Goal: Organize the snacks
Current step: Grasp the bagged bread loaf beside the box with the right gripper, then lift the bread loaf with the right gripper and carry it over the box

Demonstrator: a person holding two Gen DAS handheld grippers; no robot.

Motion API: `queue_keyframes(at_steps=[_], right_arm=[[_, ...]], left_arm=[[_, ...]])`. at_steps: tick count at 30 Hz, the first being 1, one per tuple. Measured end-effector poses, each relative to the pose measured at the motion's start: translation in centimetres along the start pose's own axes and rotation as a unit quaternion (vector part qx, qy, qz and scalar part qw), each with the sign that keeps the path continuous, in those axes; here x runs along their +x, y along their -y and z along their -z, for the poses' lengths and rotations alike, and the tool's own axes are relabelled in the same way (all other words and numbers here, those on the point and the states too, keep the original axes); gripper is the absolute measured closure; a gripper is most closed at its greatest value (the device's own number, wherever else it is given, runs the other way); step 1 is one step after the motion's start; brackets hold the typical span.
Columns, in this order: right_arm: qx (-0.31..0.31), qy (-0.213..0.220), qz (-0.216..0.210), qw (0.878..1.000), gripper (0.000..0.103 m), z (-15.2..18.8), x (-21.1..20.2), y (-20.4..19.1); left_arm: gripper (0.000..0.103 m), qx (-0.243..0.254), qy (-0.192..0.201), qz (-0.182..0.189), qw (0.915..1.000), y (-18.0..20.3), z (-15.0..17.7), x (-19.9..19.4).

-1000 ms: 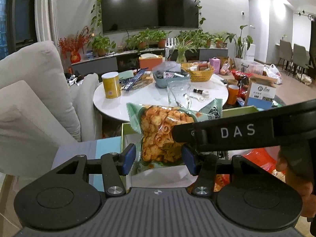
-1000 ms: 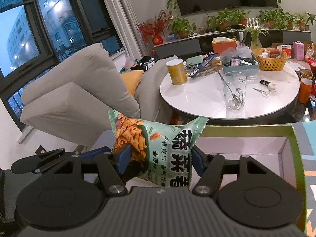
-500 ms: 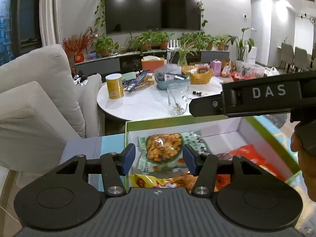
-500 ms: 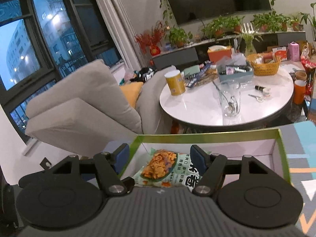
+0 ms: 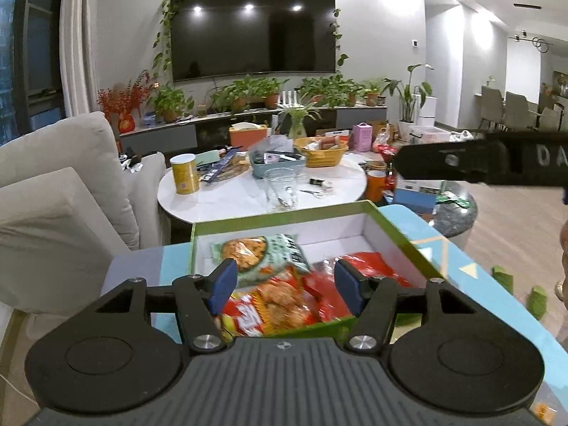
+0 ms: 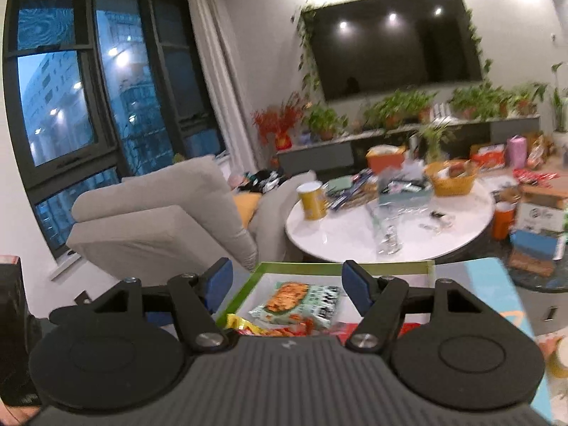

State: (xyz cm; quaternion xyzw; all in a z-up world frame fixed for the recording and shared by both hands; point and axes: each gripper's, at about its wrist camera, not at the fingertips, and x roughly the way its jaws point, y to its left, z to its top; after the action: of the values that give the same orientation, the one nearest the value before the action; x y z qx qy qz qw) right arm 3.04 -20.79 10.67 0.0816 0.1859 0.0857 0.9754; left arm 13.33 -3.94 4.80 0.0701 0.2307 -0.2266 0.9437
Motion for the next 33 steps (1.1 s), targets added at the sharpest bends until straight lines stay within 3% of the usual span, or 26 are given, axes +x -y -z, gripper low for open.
queue_keyframes(at_steps=[3, 7, 11, 22, 33], right_arm=[[-0.015, 0.013, 0.024, 1.000, 0.041, 1.2, -2.0, 0.7], [-0.002, -0.018, 0.014, 1.000, 0.041, 2.7, -3.2, 2.8], [0.004, -0.059, 0.031, 0.998, 0.040, 4.3, -3.4, 4.5], [0.136, -0.148, 0.010, 0.980, 0.040, 7.7, 0.4, 9.1], [0.167, -0.177, 0.012, 0.970, 0.041, 10.0, 1.8, 10.7]], left_arm=[[0.044, 0.002, -0.005, 0.007, 1.0000, 1.2, 0.6, -0.7], [0.044, 0.003, -0.016, 0.013, 0.9998, 2.7, 1.5, -1.1], [0.044, 0.001, -0.031, 0.019, 0.9993, 3.7, 2.1, -0.8], [0.044, 0.006, -0.077, 0.031, 0.9965, 5.6, 4.3, 1.5], [0.044, 0.003, -0.109, 0.038, 0.9933, 6.6, 5.2, 4.3]])
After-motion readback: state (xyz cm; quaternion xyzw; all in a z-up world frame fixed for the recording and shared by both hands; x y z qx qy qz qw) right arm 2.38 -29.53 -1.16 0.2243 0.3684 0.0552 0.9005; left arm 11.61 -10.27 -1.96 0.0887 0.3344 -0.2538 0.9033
